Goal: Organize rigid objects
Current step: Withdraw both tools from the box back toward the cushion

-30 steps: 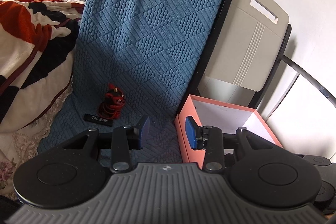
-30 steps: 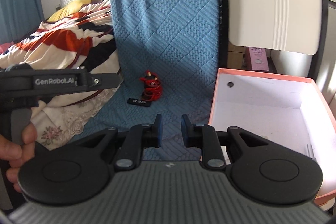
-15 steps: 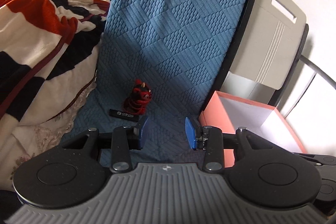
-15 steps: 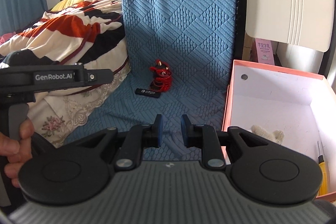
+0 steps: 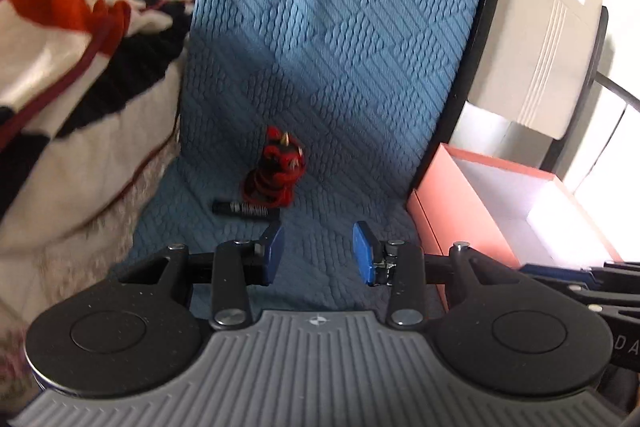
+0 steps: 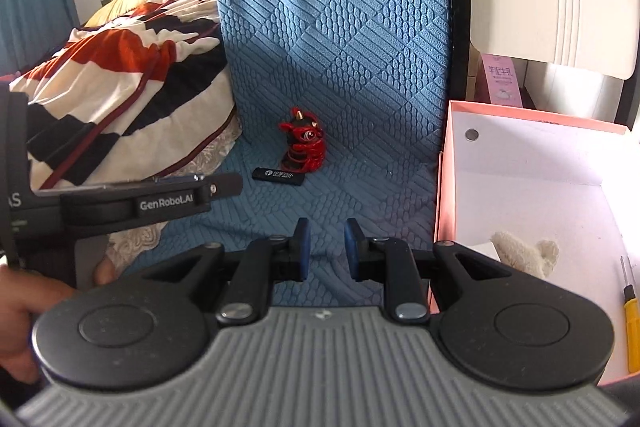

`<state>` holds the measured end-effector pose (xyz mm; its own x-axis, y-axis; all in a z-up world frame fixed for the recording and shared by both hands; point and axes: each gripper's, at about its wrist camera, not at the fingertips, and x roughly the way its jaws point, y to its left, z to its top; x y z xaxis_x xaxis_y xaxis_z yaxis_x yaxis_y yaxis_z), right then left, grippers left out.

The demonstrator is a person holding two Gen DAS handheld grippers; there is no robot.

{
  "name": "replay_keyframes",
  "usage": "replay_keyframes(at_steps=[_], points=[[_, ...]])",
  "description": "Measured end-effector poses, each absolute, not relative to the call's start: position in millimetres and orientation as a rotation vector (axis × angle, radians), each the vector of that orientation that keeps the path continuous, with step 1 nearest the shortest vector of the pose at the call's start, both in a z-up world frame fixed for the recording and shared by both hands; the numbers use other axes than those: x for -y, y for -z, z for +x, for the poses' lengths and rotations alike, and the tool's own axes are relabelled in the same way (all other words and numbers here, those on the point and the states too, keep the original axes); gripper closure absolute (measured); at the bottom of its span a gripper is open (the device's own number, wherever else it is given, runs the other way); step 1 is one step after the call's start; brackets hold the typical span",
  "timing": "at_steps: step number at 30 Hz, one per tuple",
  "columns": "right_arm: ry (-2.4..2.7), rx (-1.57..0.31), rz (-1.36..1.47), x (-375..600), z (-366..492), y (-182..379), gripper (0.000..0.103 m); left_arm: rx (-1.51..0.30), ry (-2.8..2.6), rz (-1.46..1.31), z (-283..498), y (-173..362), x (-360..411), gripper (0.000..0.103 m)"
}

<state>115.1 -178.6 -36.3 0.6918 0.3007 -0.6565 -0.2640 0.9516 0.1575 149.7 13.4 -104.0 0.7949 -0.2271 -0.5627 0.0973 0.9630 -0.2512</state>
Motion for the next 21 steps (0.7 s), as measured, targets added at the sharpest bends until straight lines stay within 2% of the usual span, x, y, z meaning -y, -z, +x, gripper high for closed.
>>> replay_keyframes(at_steps=[11, 21], points=[[-0.324, -0.708, 0.044, 174.6, 159.0, 30.1, 0.08, -0.67, 0.169, -0.246, 182.5, 116.4, -32.5, 0.059], [-0.361, -0.719, 0.082, 165.7, 197.7, 54.8, 0.077, -0.752, 0.144, -0.216, 214.7, 140.3, -33.8, 0.058]])
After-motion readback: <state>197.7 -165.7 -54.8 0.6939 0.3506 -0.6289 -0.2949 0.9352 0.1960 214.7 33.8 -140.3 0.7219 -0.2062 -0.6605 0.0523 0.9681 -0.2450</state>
